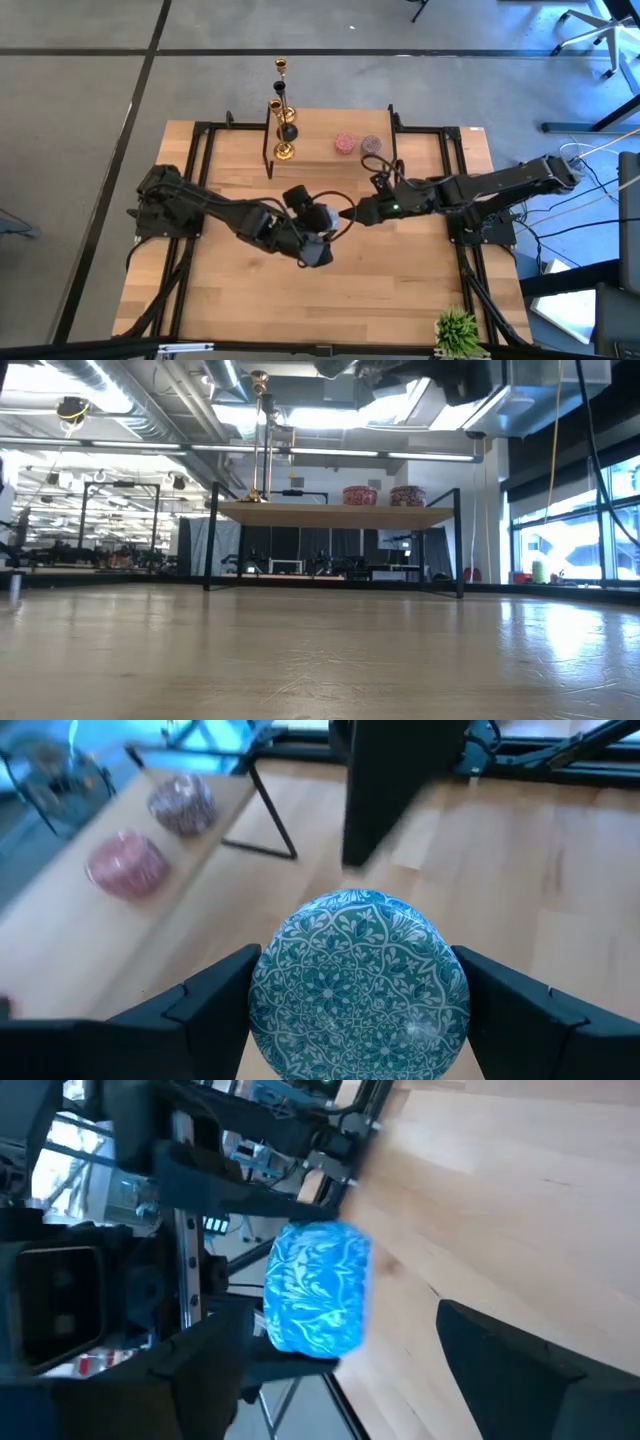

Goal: Pick & Place candle stick holders
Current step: Put the blue candle on the shelf

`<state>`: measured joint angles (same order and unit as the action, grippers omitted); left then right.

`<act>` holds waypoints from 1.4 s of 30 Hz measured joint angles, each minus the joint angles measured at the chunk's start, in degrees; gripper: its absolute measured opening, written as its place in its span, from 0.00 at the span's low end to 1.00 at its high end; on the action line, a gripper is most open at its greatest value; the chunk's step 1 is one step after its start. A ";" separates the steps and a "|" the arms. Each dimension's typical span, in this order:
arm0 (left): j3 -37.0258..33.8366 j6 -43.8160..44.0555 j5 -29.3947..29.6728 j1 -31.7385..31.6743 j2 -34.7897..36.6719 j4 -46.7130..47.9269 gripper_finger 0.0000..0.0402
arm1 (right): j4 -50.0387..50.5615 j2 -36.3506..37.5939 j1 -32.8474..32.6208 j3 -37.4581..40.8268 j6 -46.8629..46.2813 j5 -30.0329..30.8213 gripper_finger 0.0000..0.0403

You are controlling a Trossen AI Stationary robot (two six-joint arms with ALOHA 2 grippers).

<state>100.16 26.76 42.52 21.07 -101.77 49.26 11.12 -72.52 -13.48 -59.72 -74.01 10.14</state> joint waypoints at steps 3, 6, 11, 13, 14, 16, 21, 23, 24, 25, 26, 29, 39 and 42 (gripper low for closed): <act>-0.02 -5.84 0.10 -0.87 0.07 -1.93 0.73 | -3.64 -2.30 0.58 0.00 -0.82 -0.06 0.79; -0.02 -6.55 -2.63 -2.41 0.15 -1.63 0.73 | -8.30 -4.86 0.82 0.00 -1.87 -0.15 0.79; -0.02 -10.44 -3.46 -3.59 0.17 -1.43 0.72 | -12.22 -7.63 1.51 0.04 -1.87 -0.58 0.79; -0.02 -10.54 -4.23 -3.69 0.17 -1.19 0.72 | -12.44 -7.88 1.98 0.04 -1.84 -1.54 0.79; -0.02 -10.55 -4.55 -3.83 0.17 -1.12 0.72 | -12.42 -7.88 2.17 0.04 -1.54 -1.75 0.79; -0.02 -11.17 -4.40 -3.92 0.17 -0.93 0.72 | -12.42 -7.88 2.33 0.04 -0.41 -1.80 0.79; 0.01 -11.47 -3.92 -3.90 0.17 0.44 0.72 | -12.51 -7.88 2.63 0.04 -0.13 -3.01 0.79; 0.02 -11.64 -4.10 -3.92 0.17 0.65 0.72 | -12.02 -7.88 2.61 0.04 -0.43 -3.18 0.78; 0.00 -11.66 -4.11 -3.94 0.16 0.87 0.72 | -11.68 -7.85 2.61 0.04 -0.61 -3.51 0.78; 0.00 -11.64 -4.11 -3.96 0.15 1.07 0.72 | -11.35 -7.84 2.68 0.04 -0.88 -4.04 0.76; 0.00 -11.63 -4.09 -3.96 0.15 1.30 0.72 | -11.00 -7.84 2.81 0.04 -1.37 -4.75 0.74; 0.00 -11.63 -3.83 -3.94 0.15 1.56 0.72 | -9.98 -7.84 3.01 0.04 -2.07 -6.34 0.67; 0.02 -11.76 -6.27 -3.87 0.15 1.46 0.72 | -8.79 -7.86 2.99 0.04 -1.67 -5.27 0.44; 0.02 -11.41 -6.60 -3.87 0.15 1.48 0.72 | -8.47 -7.86 3.00 0.04 -1.86 -5.23 0.44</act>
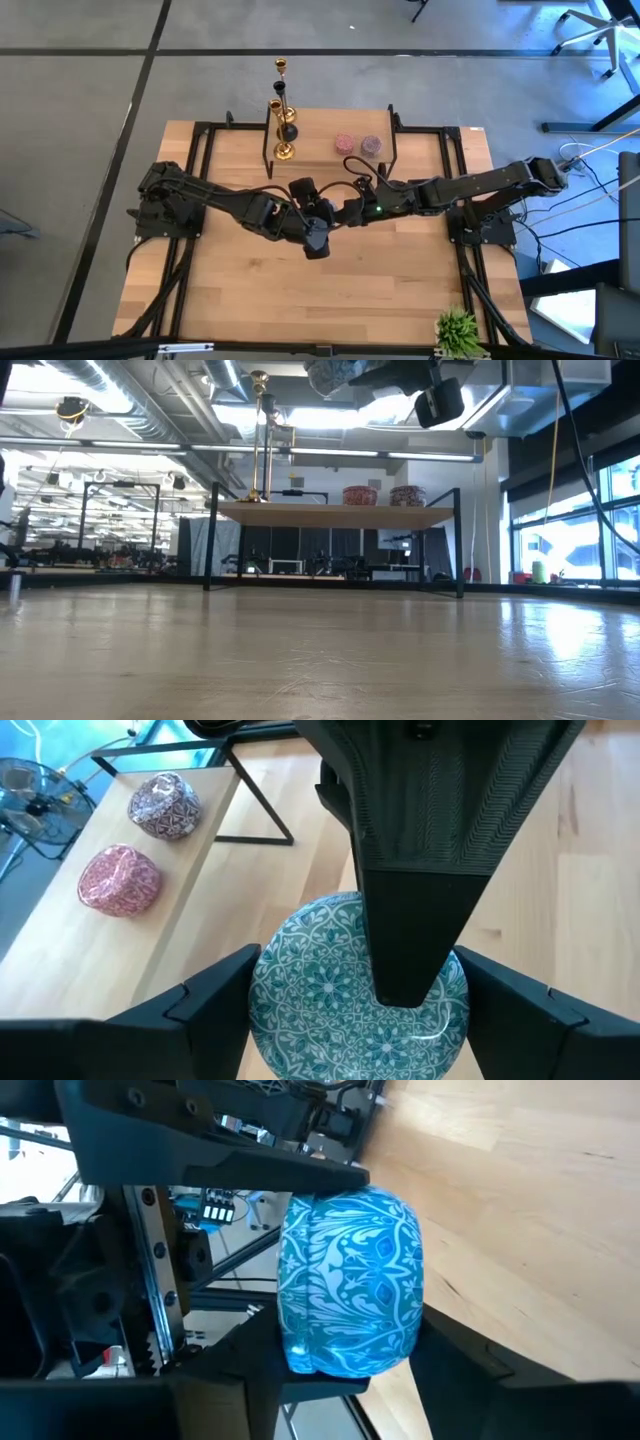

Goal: Pick & Place candle stick holders
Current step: Put the blue candle on the shelf

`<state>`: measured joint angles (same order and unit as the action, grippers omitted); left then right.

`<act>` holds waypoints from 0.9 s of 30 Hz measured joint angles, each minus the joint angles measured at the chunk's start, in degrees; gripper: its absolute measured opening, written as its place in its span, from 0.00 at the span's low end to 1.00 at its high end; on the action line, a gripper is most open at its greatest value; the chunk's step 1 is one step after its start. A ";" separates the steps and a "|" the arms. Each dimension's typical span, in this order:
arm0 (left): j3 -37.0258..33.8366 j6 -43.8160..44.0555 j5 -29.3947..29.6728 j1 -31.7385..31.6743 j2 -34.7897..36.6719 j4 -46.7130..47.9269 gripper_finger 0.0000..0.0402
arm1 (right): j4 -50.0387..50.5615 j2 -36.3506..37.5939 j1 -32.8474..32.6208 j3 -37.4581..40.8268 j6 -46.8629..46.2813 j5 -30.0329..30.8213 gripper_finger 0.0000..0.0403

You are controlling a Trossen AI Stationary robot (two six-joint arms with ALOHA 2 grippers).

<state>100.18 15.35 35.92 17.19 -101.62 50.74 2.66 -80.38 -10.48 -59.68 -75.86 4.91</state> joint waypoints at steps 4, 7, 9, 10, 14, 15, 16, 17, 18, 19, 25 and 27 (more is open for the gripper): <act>0.00 1.46 -3.05 -0.15 0.82 0.09 0.75 | -0.31 0.00 0.00 -0.03 -1.01 -0.05 0.45; -0.04 2.85 -5.73 -0.44 2.48 0.91 0.76 | -1.32 0.00 0.00 -0.16 -1.27 -0.09 0.45; -0.03 4.25 -6.59 -0.44 4.10 2.67 0.76 | -2.40 0.00 0.00 -0.34 -1.07 0.00 0.45; 0.01 5.11 -6.59 -0.46 4.84 3.36 0.76 | -2.90 0.00 0.05 -0.46 -1.01 0.08 0.45; -0.01 6.96 -7.03 -1.08 7.00 5.41 0.76 | -4.65 -0.07 0.20 -0.48 -0.43 0.88 0.45; -0.05 6.98 -7.48 -1.11 7.53 5.29 0.76 | -5.21 -0.07 0.17 -0.43 -0.38 0.89 0.45; -0.07 6.98 -8.36 -1.12 8.05 5.23 0.76 | -5.80 -0.10 0.13 -0.39 -0.21 0.86 0.45; -0.07 7.19 -9.67 -1.18 8.53 5.46 0.76 | -6.10 -0.15 0.11 -0.34 0.13 0.86 0.45; -0.07 7.88 -11.23 -1.15 9.12 6.40 0.76 | -5.11 -0.12 0.11 -0.17 0.72 0.89 0.45; -0.15 8.11 -12.57 -1.09 9.68 8.00 0.76 | -3.68 -0.12 0.11 0.25 0.70 0.90 0.45; -0.16 10.13 -17.41 -0.78 9.22 10.47 0.76 | -2.11 -0.21 0.21 0.05 -0.86 2.49 0.44; -0.07 11.81 -14.42 -0.29 9.38 15.95 0.76 | -3.10 -0.28 0.17 0.11 -1.22 3.12 0.44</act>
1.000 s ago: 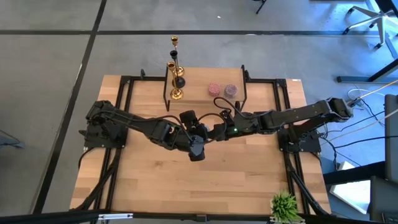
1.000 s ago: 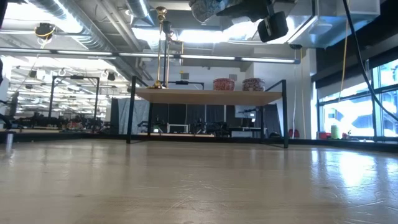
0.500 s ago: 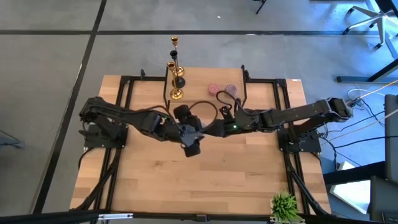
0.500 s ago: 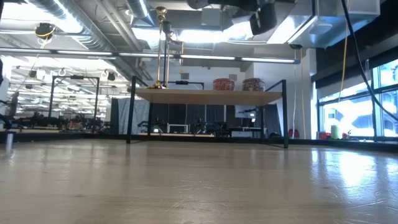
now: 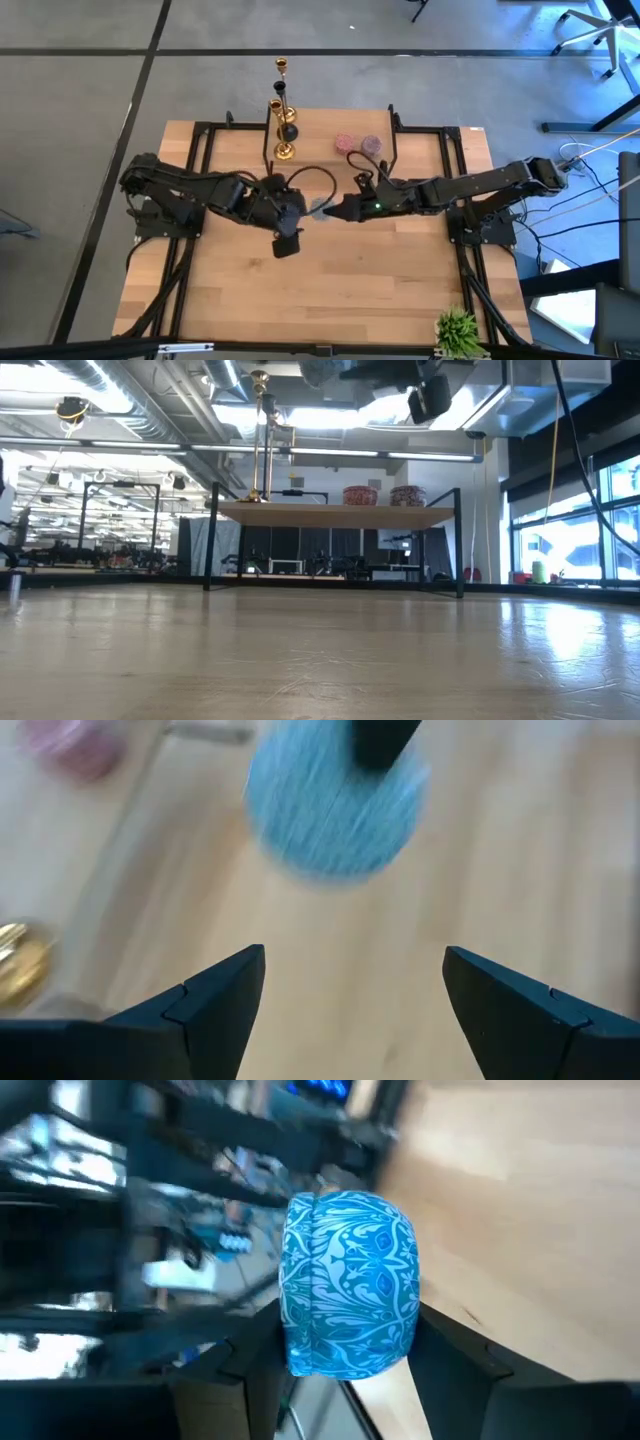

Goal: Pick & Place candle stick holders
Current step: Put the blue candle on the shelf

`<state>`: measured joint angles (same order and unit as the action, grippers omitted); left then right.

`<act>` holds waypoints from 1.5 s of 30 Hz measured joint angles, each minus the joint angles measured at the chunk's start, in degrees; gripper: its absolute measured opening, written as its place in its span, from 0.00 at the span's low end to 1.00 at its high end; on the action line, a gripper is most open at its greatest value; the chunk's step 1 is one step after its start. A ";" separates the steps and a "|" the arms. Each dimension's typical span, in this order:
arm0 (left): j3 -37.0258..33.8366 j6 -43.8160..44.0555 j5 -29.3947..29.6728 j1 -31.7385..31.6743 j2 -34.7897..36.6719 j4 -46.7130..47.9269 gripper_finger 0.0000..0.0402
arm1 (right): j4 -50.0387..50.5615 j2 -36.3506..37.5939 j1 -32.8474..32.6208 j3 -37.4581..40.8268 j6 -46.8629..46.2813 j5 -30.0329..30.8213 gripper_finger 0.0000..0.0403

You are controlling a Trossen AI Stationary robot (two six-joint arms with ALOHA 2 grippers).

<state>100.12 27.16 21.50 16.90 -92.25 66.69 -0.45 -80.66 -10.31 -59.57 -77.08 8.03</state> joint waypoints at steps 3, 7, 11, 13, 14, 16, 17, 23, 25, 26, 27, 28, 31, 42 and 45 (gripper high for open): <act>-0.04 4.09 4.64 0.59 0.11 5.88 0.76 | -3.99 0.21 -0.02 0.00 -0.10 4.55 0.44; -0.04 8.23 7.78 1.18 1.64 7.48 0.76 | -13.86 1.47 1.64 -0.01 2.36 8.44 0.44; -0.04 11.39 8.51 2.99 3.64 7.46 0.76 | -20.28 4.27 6.34 -0.11 2.95 7.82 0.44; -0.04 13.15 9.77 4.28 5.03 7.49 0.76 | -20.42 6.43 10.00 -0.11 2.95 4.47 0.44; -0.21 14.33 10.51 4.95 5.79 7.32 0.76 | -20.41 7.40 11.94 -0.11 2.95 2.00 0.44; -0.75 17.14 11.84 6.35 7.55 7.41 0.76 | -18.92 9.44 15.68 -0.11 2.72 -3.53 0.44; -1.18 18.79 12.40 7.05 8.57 7.30 0.76 | -18.45 10.20 17.45 -0.11 2.40 -6.62 0.44; -6.21 28.84 15.14 11.43 15.61 6.60 0.76 | -11.56 13.87 28.65 -0.13 1.26 -28.74 0.44; -8.77 31.60 17.05 12.92 17.97 4.99 0.76 | -7.47 14.14 33.08 -0.12 -0.16 -34.63 0.44; -10.13 32.65 17.87 13.57 19.06 3.79 0.76 | -5.60 14.14 35.27 -0.12 -0.91 -37.32 0.44; -11.46 33.46 18.62 14.14 19.98 2.63 0.76 | -3.85 14.09 37.58 -0.11 -1.88 -39.55 0.44; -12.84 34.20 19.42 14.62 20.76 1.33 0.76 | -2.14 13.92 39.69 -0.14 -2.76 -40.88 0.44; -16.81 35.15 19.76 15.11 22.19 -3.53 0.76 | 5.18 12.63 44.85 -1.30 -3.46 -41.18 0.44; -39.48 48.66 19.46 10.12 23.73 -35.73 0.75 | 28.29 6.66 43.90 -23.10 16.99 -39.31 0.44; -52.00 51.70 17.14 7.56 25.51 -61.58 0.73 | 38.72 5.64 40.45 -29.55 22.86 -34.55 0.44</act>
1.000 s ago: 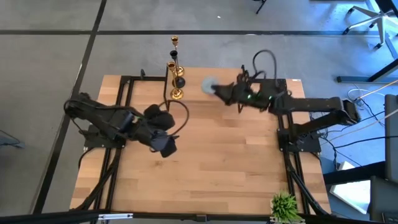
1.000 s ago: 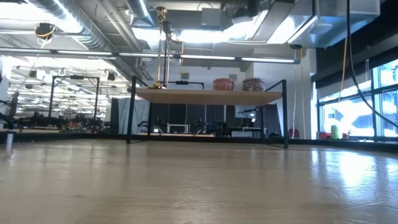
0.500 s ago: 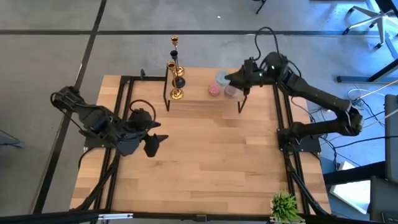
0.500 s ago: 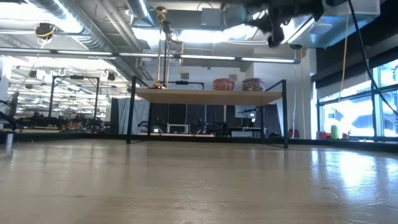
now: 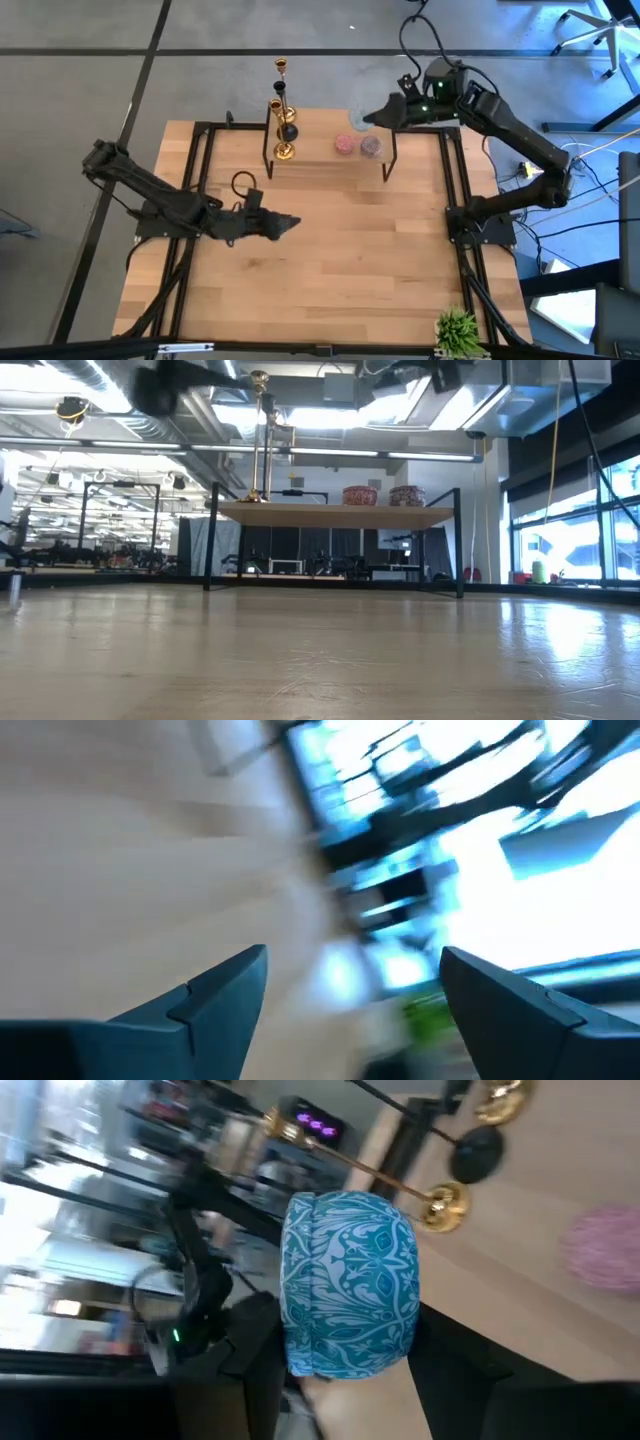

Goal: Pick & Place candle stick holders
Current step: Put the blue candle on the shelf

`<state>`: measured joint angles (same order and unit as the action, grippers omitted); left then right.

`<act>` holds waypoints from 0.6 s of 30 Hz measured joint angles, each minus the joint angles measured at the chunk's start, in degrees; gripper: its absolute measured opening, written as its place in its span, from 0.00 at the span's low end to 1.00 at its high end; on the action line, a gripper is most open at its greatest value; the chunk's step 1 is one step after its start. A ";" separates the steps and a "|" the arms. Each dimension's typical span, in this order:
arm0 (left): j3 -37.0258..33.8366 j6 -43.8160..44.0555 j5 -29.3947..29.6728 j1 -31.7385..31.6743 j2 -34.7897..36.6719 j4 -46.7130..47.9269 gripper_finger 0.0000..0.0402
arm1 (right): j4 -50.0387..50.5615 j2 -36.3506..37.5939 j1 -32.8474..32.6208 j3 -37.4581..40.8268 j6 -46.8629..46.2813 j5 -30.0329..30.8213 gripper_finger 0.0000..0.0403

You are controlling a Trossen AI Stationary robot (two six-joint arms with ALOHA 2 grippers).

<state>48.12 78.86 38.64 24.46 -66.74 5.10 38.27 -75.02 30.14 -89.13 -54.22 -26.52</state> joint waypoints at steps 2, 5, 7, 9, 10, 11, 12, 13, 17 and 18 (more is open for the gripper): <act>-8.40 1.45 -1.24 -1.42 -0.21 -21.63 0.72 | 4.82 -0.31 -2.09 -2.59 2.36 3.41 0.44; -17.98 2.33 -2.40 -2.81 -2.88 -48.10 0.71 | 6.15 -0.32 -5.36 -3.47 3.08 4.91 0.44; -21.31 2.19 -1.25 -3.22 -4.86 -58.96 0.71 | 6.40 -0.42 -7.72 -3.47 3.08 4.93 0.44; -21.92 -0.53 -0.57 -3.80 -6.05 -66.54 0.70 | 6.27 -0.74 -10.35 -3.47 2.85 5.23 0.44; -21.78 -2.36 -0.48 -4.26 -6.44 -68.93 0.70 | 5.90 -1.19 -11.82 -3.47 2.67 5.33 0.44; -21.38 -4.20 -0.56 -4.81 -6.82 -70.20 0.70 | 5.72 -1.81 -13.28 -3.47 2.53 5.41 0.44; -20.76 -6.01 -1.03 -5.53 -7.13 -70.66 0.70 | 5.74 -2.53 -14.71 -3.45 2.23 5.65 0.44; -20.02 -7.37 -1.43 -6.36 -7.27 -70.64 0.70 | 5.23 -3.37 -16.17 -3.41 1.89 5.91 0.44; -17.61 -8.54 -5.43 -10.17 -7.26 -68.32 0.70 | -2.06 -6.34 -21.03 -3.41 -0.05 6.48 0.44; -17.21 -8.68 -6.73 -11.15 -7.30 -67.63 0.70 | -3.90 -7.28 -21.83 -3.41 -0.56 6.34 0.44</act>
<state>30.91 70.18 31.91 13.31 -74.04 -62.53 34.37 -82.30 8.31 -92.53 -54.78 -20.18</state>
